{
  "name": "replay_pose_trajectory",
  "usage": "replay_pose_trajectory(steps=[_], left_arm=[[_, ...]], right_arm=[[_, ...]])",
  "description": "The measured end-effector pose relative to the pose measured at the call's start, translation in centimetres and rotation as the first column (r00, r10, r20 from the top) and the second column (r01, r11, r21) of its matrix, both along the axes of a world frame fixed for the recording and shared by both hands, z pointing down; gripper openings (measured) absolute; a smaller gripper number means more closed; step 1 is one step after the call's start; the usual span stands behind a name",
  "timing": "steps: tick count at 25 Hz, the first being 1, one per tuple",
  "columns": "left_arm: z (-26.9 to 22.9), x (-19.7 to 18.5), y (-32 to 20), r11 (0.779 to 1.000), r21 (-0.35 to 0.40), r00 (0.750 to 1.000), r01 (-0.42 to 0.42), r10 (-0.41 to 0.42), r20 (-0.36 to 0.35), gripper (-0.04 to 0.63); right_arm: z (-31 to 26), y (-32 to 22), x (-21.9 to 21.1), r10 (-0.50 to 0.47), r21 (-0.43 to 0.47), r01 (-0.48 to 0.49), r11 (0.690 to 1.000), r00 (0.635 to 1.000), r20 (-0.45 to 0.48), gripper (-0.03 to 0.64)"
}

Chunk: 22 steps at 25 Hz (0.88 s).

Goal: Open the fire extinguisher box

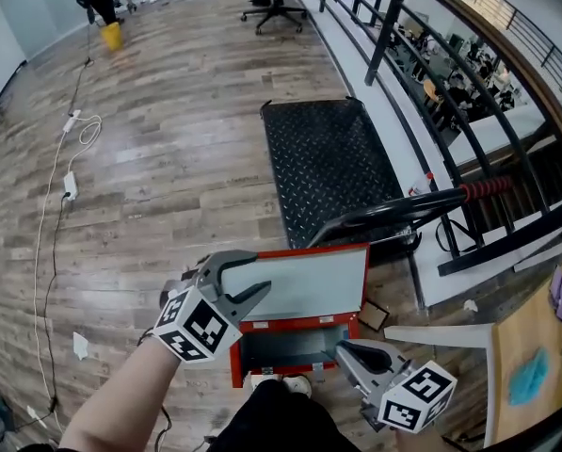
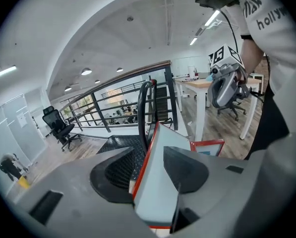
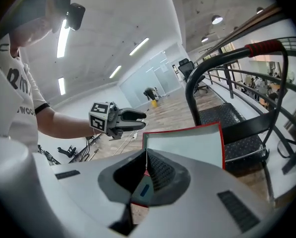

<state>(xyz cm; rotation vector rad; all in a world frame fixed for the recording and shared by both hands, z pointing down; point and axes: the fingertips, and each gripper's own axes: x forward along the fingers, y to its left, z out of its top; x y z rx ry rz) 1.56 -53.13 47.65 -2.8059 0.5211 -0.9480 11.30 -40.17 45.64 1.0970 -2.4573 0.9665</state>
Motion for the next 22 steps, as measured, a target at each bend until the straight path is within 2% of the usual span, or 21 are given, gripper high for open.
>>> replay_pose_trajectory(steps=[2, 7, 11, 13, 17, 22], left_arm=[[-1.7, 0.3, 0.9, 1.000, -0.002, 0.999, 0.009, -0.009, -0.033, 0.161], [-7.9, 1.1, 3.7, 0.999, -0.011, 0.983, 0.043, -0.044, -0.176, 0.161], [-13.1, 1.4, 6.5, 0.995, 0.071, 0.975, 0.077, -0.060, -0.216, 0.161], [-15.2, 1.4, 7.9, 0.991, 0.088, 0.968, 0.104, -0.080, -0.240, 0.161], [-18.3, 1.5, 10.5, 0.988, 0.039, 0.946, 0.148, -0.130, -0.297, 0.161], [-21.7, 1.0, 12.3, 0.983, -0.016, 0.901, 0.182, -0.173, -0.398, 0.160]], right_arm=[[-1.2, 0.1, 0.0, -0.004, 0.023, 0.004, 1.000, 1.000, 0.003, 0.011], [-5.1, 0.8, -0.4, -0.031, 0.086, 0.031, 0.996, 1.000, 0.001, 0.011], [-9.0, 1.3, -0.8, -0.056, 0.153, 0.054, 0.987, 0.998, 0.005, 0.011], [-11.0, 1.5, -1.0, -0.068, 0.184, 0.067, 0.981, 0.998, 0.002, 0.011], [-14.1, 2.6, -1.3, -0.098, 0.228, 0.100, 0.969, 0.995, -0.018, 0.011], [-17.2, 2.5, -2.3, -0.123, 0.282, 0.128, 0.951, 0.992, -0.037, 0.011]])
